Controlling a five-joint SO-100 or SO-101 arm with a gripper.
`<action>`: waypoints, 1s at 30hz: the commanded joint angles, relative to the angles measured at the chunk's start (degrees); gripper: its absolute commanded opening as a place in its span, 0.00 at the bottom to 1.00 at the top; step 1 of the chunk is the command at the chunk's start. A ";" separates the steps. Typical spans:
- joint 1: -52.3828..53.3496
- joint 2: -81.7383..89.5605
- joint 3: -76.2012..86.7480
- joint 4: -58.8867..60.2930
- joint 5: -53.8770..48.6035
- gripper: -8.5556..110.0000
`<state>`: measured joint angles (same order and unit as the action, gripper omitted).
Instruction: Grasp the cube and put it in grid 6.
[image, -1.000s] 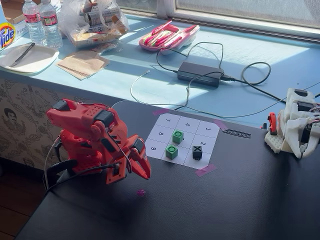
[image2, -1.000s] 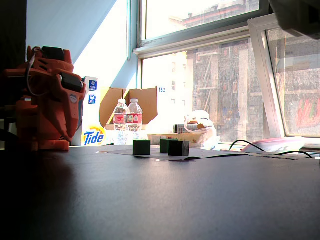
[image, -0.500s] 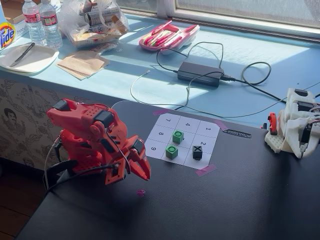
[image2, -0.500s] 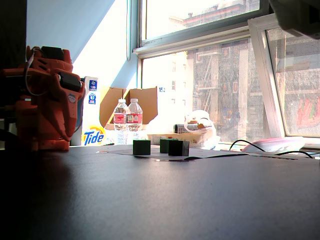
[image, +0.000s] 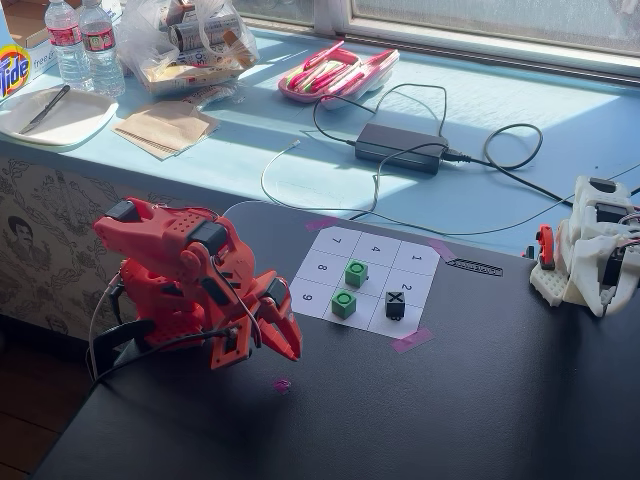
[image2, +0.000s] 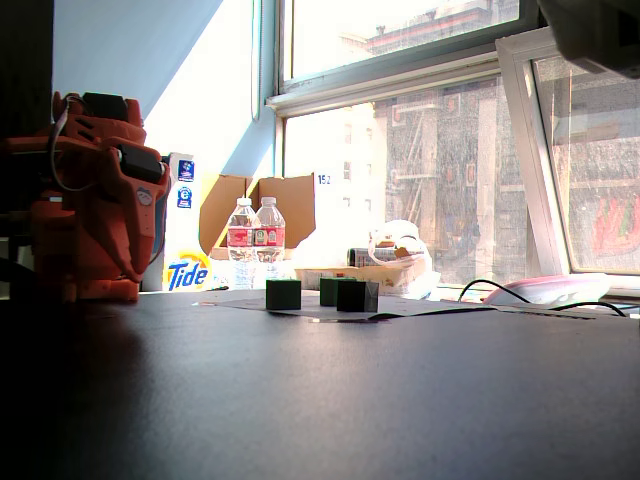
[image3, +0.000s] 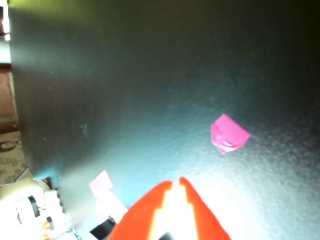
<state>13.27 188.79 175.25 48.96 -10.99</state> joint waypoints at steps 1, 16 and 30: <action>0.44 0.26 3.60 -1.49 -0.44 0.08; 1.23 0.26 3.78 -1.93 -0.79 0.07; 0.97 0.26 3.78 -1.93 -1.05 0.07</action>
<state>14.50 188.79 175.25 47.90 -11.34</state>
